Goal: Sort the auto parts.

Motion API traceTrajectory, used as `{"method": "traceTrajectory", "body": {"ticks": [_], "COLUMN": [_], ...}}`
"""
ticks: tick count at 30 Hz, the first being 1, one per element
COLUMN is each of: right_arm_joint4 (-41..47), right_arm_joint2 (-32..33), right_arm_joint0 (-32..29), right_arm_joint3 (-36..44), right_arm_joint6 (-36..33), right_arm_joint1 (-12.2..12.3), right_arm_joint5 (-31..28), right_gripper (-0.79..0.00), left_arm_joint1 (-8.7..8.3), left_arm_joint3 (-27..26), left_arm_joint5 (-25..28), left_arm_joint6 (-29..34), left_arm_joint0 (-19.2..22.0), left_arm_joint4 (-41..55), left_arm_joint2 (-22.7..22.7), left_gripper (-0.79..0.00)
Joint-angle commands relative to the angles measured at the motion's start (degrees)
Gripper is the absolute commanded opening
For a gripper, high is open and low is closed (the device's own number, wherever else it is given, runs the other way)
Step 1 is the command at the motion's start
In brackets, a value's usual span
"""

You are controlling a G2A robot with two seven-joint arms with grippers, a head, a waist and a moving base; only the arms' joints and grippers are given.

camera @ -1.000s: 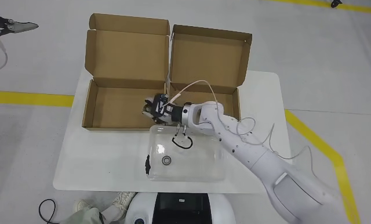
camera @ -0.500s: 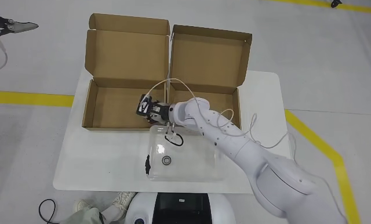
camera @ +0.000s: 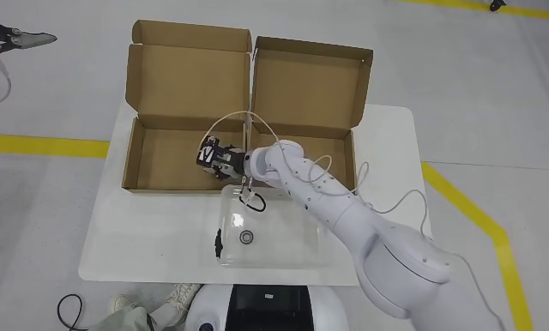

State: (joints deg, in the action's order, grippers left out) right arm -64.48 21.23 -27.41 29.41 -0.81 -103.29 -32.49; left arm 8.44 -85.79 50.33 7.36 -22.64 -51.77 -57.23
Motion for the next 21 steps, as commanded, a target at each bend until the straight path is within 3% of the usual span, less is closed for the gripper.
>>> {"method": "traceTrajectory", "body": {"ticks": [1,12,21], "right_arm_joint4": [-0.3,-5.5,-9.3], "right_arm_joint2": [0.2,0.3,2.5], "right_arm_joint0": [0.4,0.1,-3.8], "right_arm_joint3": [-0.7,3.6,15.6], "right_arm_joint6": [1.2,5.3,1.5], "right_arm_joint1": [-0.2,-0.1,3.1], "right_arm_joint5": [-0.3,-2.5,-3.3], "right_gripper": [-0.431,-0.480,-0.486], "left_arm_joint1": [0.00,0.00,0.00], "left_arm_joint3": [0.0,0.0,0.0], "left_arm_joint5": [0.0,0.0,0.0], "left_arm_joint6": [0.0,0.0,0.0], "left_arm_joint0": [0.0,0.0,0.0], "left_arm_joint4": [0.0,0.0,0.0], "left_arm_joint2": [0.0,0.0,0.0], "left_gripper": [0.000,0.000,0.000]}}
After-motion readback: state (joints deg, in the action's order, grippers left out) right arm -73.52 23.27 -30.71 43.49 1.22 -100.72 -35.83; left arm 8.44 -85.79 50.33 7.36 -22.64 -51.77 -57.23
